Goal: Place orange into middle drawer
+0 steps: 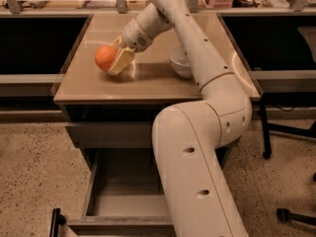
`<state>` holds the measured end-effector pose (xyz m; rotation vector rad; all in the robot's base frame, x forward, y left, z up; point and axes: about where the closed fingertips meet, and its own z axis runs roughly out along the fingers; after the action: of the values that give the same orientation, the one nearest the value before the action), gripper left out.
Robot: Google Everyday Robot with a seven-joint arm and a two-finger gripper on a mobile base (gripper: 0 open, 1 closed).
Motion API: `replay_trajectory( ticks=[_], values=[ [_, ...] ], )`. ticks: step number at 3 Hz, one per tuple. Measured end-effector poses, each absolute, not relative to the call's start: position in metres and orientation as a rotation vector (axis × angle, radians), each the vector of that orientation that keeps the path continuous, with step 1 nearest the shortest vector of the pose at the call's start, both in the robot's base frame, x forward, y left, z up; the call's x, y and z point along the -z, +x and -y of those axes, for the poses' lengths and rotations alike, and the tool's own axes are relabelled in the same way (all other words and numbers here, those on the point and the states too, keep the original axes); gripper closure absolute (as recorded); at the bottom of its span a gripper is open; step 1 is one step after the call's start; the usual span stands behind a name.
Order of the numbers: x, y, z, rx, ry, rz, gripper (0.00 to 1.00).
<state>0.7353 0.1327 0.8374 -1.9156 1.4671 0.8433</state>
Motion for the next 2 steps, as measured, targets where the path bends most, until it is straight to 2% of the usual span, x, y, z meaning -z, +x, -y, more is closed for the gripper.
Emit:
replay_trajectory(
  ticks=[2],
  values=[
    [-0.870,0.705,-0.101,-0.723,-1.920,-1.697,1.00]
  ],
)
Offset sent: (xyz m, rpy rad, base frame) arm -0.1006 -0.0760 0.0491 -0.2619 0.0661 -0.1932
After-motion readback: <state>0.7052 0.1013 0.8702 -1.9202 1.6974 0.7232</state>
